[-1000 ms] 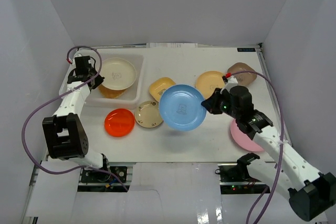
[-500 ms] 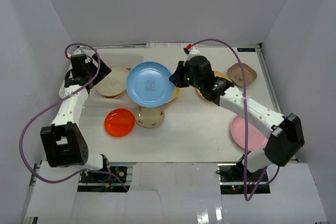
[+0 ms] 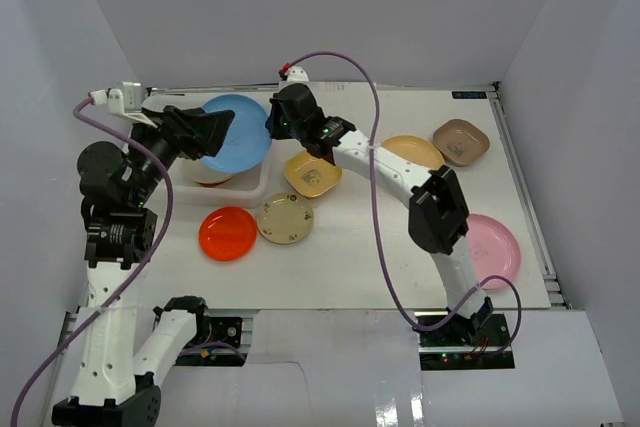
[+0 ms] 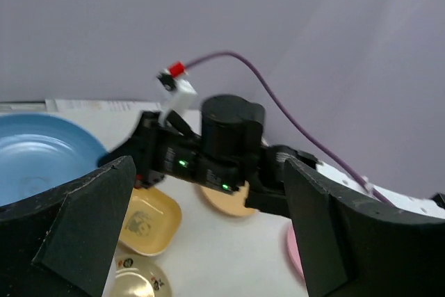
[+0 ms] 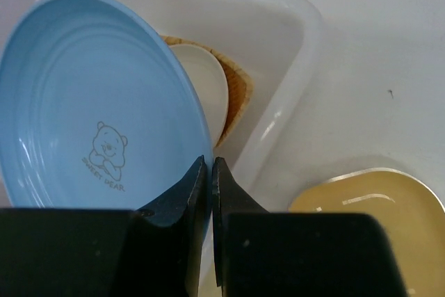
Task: Place the plates into the plastic bin on the countertop
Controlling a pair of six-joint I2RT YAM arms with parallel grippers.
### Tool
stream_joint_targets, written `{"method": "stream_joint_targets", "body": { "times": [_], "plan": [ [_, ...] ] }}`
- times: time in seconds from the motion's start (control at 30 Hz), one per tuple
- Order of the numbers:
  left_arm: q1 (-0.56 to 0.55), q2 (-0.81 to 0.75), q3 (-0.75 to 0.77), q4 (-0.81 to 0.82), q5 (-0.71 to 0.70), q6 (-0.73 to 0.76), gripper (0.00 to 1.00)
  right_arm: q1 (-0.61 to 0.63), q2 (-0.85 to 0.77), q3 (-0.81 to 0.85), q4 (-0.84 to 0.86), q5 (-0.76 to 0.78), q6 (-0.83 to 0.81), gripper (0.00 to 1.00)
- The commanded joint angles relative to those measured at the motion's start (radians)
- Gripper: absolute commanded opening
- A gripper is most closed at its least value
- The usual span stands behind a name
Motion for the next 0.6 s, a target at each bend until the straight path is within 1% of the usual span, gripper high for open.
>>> {"method": "stream_joint_targets", "body": {
  "times": [0.0, 0.03, 0.07, 0.1, 0.2, 0.33, 0.43, 0.47, 0.5, 0.57],
  "plan": [
    [-0.07, 0.056, -0.01, -0.11, 0.035, 0.083, 0.98, 0.033, 0.139, 0.197, 0.015, 0.085, 0.001, 0.08],
    [-0.097, 0.056, -0.006, -0.128, 0.006, 0.097, 0.98, 0.037, 0.167, 0.263, 0.011, 0.104, -0.001, 0.08],
    [-0.111, 0.058, -0.003, -0.132, -0.005, 0.108, 0.98, 0.045, 0.195, 0.283, 0.017, 0.106, -0.001, 0.08],
    [-0.122, 0.058, -0.009, -0.132, -0.008, 0.11, 0.98, 0.048, 0.233, 0.294, 0.032, 0.103, -0.001, 0.08],
    [-0.15, 0.061, -0.024, -0.129, -0.008, 0.108, 0.98, 0.066, 0.279, 0.309, 0.104, 0.112, -0.01, 0.08],
    [-0.156, 0.062, -0.035, -0.121, -0.02, 0.108, 0.98, 0.097, 0.31, 0.329, 0.143, 0.183, -0.064, 0.08],
    [-0.156, 0.061, -0.027, -0.122, -0.031, 0.102, 0.98, 0.1, 0.309, 0.329, 0.163, 0.154, -0.061, 0.33],
    [-0.156, 0.059, -0.024, -0.121, -0.033, 0.102, 0.98, 0.1, 0.294, 0.329, 0.163, 0.149, -0.061, 0.47],
    [-0.156, 0.059, -0.02, -0.122, -0.034, 0.1, 0.98, 0.099, 0.28, 0.325, 0.163, 0.143, -0.061, 0.52],
    [-0.156, 0.053, -0.012, -0.125, -0.042, 0.094, 0.98, 0.097, 0.219, 0.303, 0.163, 0.14, -0.07, 0.57]
  ]
}}
